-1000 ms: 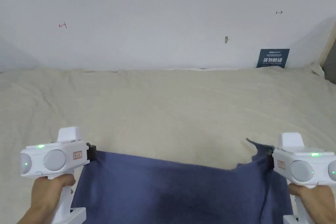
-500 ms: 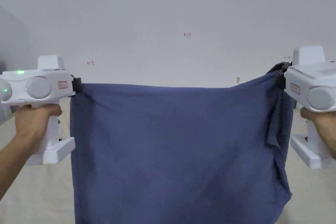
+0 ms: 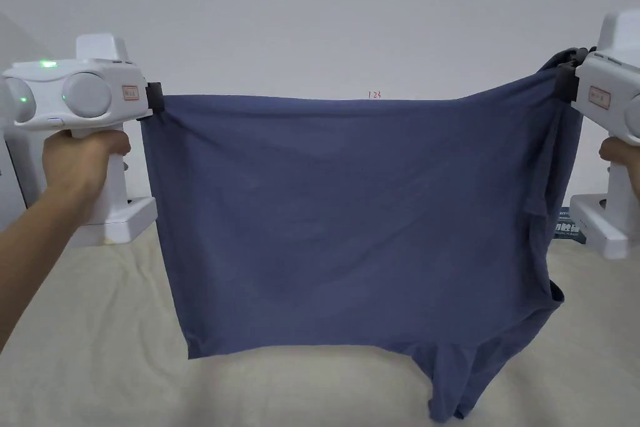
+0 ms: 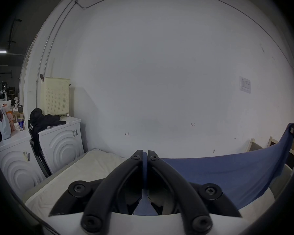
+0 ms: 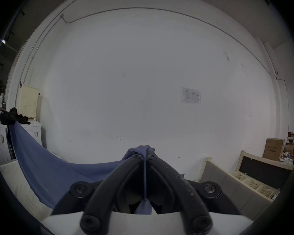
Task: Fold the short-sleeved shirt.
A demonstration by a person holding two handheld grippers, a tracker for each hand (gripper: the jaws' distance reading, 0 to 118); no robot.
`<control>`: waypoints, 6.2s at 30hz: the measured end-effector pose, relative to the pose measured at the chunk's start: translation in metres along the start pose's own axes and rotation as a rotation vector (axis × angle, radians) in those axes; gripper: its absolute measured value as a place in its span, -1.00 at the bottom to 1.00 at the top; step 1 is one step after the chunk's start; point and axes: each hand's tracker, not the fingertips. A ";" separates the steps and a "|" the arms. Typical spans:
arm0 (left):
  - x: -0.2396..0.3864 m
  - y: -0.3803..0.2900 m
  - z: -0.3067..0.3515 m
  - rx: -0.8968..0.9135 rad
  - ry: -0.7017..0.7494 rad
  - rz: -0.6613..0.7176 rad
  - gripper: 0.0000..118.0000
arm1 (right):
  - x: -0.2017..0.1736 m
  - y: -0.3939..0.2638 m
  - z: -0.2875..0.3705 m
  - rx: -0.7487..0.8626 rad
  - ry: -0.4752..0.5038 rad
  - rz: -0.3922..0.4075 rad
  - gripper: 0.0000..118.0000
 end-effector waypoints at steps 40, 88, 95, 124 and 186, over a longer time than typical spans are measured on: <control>-0.067 -0.411 0.200 -0.691 0.003 -0.033 -0.92 | 0.010 -0.391 0.274 -0.721 0.154 -0.285 -0.96; 0.004 -0.330 0.314 -0.066 -0.075 -0.123 -1.00 | -0.067 -0.249 0.351 -0.257 -0.008 -0.096 -0.99; -0.021 -0.367 0.300 -0.347 -0.065 -0.092 -1.00 | -0.063 -0.261 0.353 -0.289 -0.007 -0.103 -0.98; -0.082 -0.487 0.283 -0.785 -0.003 -0.045 -0.90 | -0.046 -0.327 0.351 -0.574 -0.005 -0.090 0.31; -0.035 -0.380 0.127 -0.602 -0.023 -0.039 0.85 | -0.041 -0.364 0.177 -0.713 0.018 -0.232 0.83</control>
